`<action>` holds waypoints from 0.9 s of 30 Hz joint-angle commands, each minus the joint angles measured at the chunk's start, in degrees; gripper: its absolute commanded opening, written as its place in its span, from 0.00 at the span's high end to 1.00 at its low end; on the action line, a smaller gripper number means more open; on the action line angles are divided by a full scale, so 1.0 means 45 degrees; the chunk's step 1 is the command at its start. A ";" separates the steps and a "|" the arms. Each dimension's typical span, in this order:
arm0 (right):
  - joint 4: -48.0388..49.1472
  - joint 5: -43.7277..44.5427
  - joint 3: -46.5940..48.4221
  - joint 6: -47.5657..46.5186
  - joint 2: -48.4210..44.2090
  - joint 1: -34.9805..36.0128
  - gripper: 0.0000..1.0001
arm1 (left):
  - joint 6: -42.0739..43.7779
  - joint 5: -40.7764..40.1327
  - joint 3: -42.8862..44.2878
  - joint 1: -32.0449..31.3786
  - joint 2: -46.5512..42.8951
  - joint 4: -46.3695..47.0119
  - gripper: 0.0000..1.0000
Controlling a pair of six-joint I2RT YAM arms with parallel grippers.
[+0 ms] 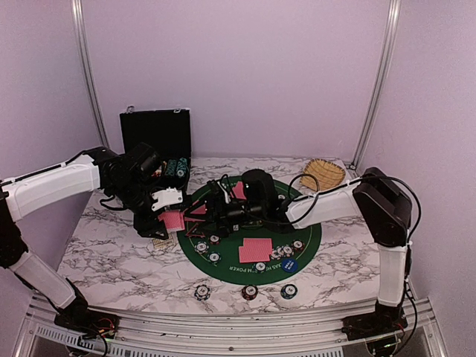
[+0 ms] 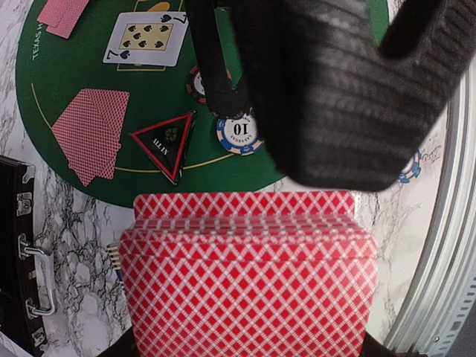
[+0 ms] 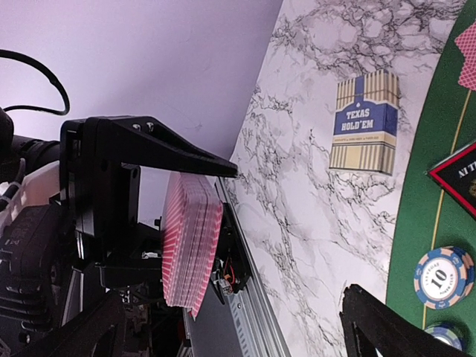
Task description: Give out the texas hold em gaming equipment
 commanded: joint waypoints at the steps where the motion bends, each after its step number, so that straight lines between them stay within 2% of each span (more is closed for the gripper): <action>1: 0.0816 -0.0227 0.0653 0.0454 0.0348 0.0179 0.01 | -0.0101 0.0347 0.0428 -0.0079 0.0035 -0.0122 0.92; 7: 0.0705 -0.0264 0.1280 0.0626 0.0830 0.0333 0.03 | -0.0134 0.0404 0.0513 -0.0147 0.0105 -0.0078 0.92; 27: 0.2402 -0.0500 0.3191 0.2416 0.2836 0.0807 0.04 | -0.0087 0.0624 0.0762 -0.0333 0.0384 -0.0068 0.93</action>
